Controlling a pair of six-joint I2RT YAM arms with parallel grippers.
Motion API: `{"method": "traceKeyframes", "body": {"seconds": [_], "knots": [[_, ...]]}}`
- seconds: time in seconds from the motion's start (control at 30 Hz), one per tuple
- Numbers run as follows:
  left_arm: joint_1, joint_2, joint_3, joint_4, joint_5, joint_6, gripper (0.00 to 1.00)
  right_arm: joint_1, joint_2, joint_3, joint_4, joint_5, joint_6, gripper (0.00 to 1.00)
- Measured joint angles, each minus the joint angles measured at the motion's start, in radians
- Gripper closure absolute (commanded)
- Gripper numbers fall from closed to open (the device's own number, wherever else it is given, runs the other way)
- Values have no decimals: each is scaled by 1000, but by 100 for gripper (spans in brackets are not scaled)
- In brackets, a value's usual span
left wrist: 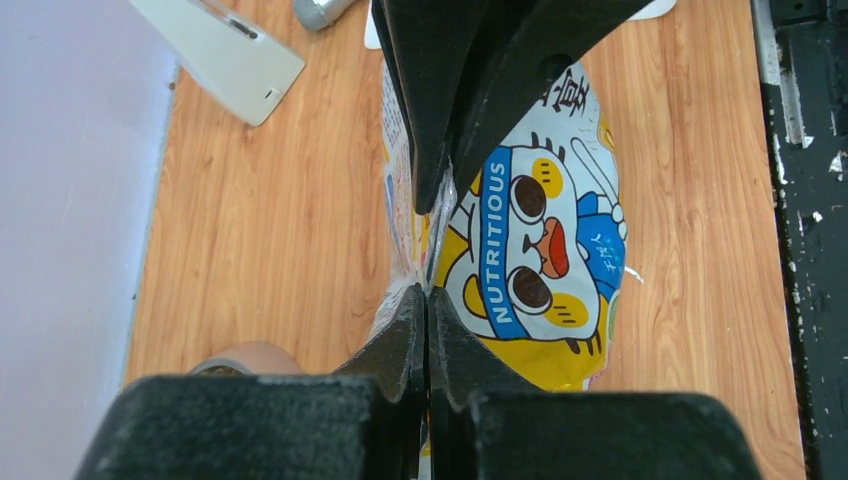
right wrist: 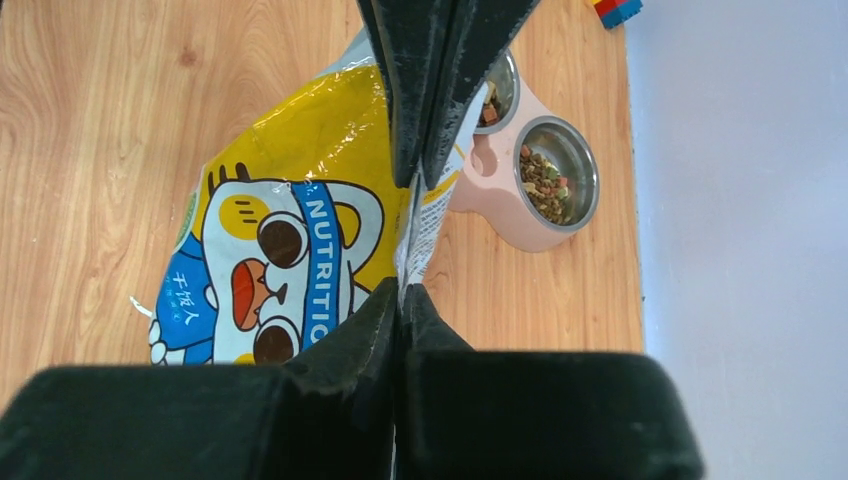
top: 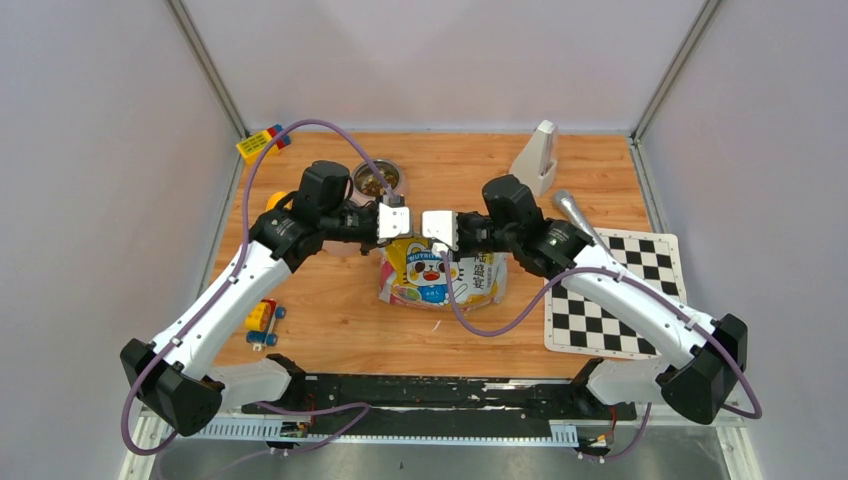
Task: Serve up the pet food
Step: Close the pet food bag at the center of the board.
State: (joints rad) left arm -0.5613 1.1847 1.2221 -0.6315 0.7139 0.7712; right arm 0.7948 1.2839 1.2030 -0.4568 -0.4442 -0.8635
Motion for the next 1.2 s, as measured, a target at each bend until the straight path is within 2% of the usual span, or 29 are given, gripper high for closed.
{"method": "traceKeyframes", "body": {"seconds": [0.2,0.23,0.27,0.3,0.4,0.47,0.53,0.6,0.63,0.67,0.87,0.9,0.97,1.0,1.1,1.2], "knots": [[0,0,0,0,6,-4,100,0,-13,-11,15,27,-17,100],[1,0,0,0,7,-5,100,0,-15,-13,16,31,-19,90],[1,0,0,0,8,-5,100,0,-18,-16,19,34,-20,74],[1,0,0,0,9,-5,100,0,-22,-21,23,35,-22,63],[4,0,0,1,8,-5,100,-3,-43,-37,24,48,-27,58],[6,0,0,1,8,-6,100,-9,-63,-47,24,50,-28,59],[6,0,0,1,8,-6,100,-21,-81,-56,24,50,-28,65],[6,0,0,1,9,-6,100,-33,-97,-61,24,49,-28,81],[6,0,0,1,9,-6,100,-37,-101,-61,24,49,-31,95],[6,0,0,1,9,-6,100,-42,-105,-61,25,48,-27,100],[7,0,0,1,6,-6,100,-51,-106,-61,11,35,-32,100],[8,0,0,1,7,-6,100,-52,-106,-61,11,32,-32,94],[8,0,0,1,7,-6,100,-52,-106,-61,10,31,-33,56],[8,0,0,1,7,-6,100,-53,-107,-61,9,30,-29,48],[8,-2,0,0,9,-6,100,-58,-108,-63,1,34,-39,42],[8,-3,0,0,10,-6,100,-71,-125,-82,0,34,-47,47]]}}
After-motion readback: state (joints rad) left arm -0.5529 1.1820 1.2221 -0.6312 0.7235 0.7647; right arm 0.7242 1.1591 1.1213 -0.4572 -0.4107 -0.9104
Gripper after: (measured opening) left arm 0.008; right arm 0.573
